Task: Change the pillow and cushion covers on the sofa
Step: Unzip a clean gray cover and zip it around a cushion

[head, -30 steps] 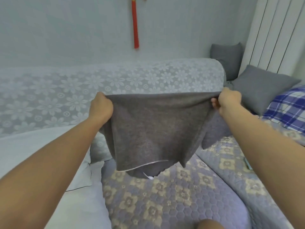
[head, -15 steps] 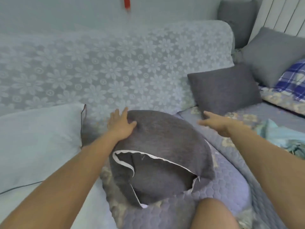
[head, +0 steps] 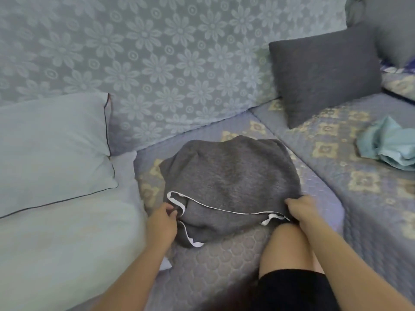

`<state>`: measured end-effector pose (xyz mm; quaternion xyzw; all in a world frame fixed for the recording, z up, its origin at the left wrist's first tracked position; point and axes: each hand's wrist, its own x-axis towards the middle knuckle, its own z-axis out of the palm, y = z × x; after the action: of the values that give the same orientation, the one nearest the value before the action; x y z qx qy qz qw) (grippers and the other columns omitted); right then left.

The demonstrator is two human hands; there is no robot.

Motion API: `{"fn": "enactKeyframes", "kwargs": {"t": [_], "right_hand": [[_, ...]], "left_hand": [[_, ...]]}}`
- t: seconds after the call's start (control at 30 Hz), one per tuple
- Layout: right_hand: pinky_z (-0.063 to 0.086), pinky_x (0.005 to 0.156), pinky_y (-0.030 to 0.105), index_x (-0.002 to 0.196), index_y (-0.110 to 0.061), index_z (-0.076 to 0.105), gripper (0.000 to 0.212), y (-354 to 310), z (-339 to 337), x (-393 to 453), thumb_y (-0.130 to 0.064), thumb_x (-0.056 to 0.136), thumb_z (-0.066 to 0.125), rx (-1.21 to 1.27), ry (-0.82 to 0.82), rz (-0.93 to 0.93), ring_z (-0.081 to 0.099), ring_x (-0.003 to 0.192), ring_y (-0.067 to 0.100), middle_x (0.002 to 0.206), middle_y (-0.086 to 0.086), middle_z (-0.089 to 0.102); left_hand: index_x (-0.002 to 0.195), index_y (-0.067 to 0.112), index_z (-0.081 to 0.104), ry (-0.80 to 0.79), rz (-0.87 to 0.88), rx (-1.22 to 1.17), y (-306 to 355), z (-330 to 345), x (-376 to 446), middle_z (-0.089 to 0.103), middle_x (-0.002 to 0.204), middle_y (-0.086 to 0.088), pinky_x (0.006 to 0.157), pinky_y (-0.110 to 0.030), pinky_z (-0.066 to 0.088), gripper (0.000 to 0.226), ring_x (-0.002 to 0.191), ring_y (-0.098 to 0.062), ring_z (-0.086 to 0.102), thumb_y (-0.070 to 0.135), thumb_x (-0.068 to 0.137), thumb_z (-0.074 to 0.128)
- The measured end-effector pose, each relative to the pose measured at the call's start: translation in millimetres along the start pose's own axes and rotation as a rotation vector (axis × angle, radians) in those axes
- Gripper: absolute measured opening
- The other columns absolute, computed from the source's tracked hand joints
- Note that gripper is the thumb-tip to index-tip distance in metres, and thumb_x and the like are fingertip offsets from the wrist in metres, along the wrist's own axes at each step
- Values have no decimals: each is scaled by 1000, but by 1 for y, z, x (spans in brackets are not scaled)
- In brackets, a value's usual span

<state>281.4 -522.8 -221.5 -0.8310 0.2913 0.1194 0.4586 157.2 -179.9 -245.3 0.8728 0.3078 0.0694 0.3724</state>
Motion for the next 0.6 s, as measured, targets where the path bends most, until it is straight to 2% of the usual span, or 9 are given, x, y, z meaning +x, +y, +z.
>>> {"fn": "enactKeyframes", "kwargs": {"t": [0.07,0.13,0.2,0.27,0.33,0.43,0.5,0.53,0.6], "right_hand": [[56,46,34,100,1,62,11,-9,-7,-2,-5,92,58,278,-49,52,57,66,28,80,17,59],[46,35,20,89,-9,60,8,-21,-24,2,-6,96,57,626,-37,70,54,61,21,75,11,58],[45,38,17,89,-19,55,13,-34,-41,1,-9,97,58,877,-24,60,56,66,15,78,4,59],[49,44,19,94,-24,56,14,-45,-45,-11,-11,98,59,959,-84,4,59,70,12,82,0,62],[52,50,20,100,-24,63,15,-51,-42,-30,-10,100,57,980,-218,-70,62,73,11,85,-1,66],[57,65,22,108,-17,66,20,-56,-36,-68,-5,99,54,967,-444,-221,66,79,10,85,-3,70],[58,76,22,113,-11,66,27,-54,-27,-88,6,95,55,864,-519,-331,67,81,13,88,3,65],[58,75,22,112,-9,67,29,-53,-22,-96,10,93,56,739,-484,-390,66,80,15,89,7,62],[57,72,22,107,-6,68,22,-53,-15,-112,8,93,59,499,-357,-485,64,76,19,86,11,62]], "left_hand": [[102,10,73,86,-37,-142,1,-13,2,71,95,-3,81,-30,44,11,98,-28,68,8,95,66],[102,15,75,179,-112,-387,3,-40,1,71,94,0,84,-38,52,15,93,-25,68,6,94,66],[96,27,75,322,-128,-603,3,-77,-3,70,93,8,84,-44,54,22,87,-23,66,7,91,67],[88,33,73,509,-106,-668,-2,-116,-9,66,91,13,77,-40,50,27,83,-23,61,8,89,64],[92,31,69,665,-115,-633,-4,-144,-16,62,100,6,80,-35,48,29,89,-22,61,5,88,57],[117,16,66,791,-141,-351,9,-155,-36,51,128,-13,101,-40,43,39,118,-31,52,3,84,49],[112,12,69,670,101,-206,31,-137,-61,60,119,-9,103,-39,40,38,116,-27,52,5,81,48],[102,14,71,510,220,-229,46,-122,-76,66,108,0,99,-36,44,30,108,-20,58,5,83,50],[90,21,73,81,269,-344,81,-95,-105,72,89,14,88,-23,49,26,91,-5,66,2,92,55]]}}
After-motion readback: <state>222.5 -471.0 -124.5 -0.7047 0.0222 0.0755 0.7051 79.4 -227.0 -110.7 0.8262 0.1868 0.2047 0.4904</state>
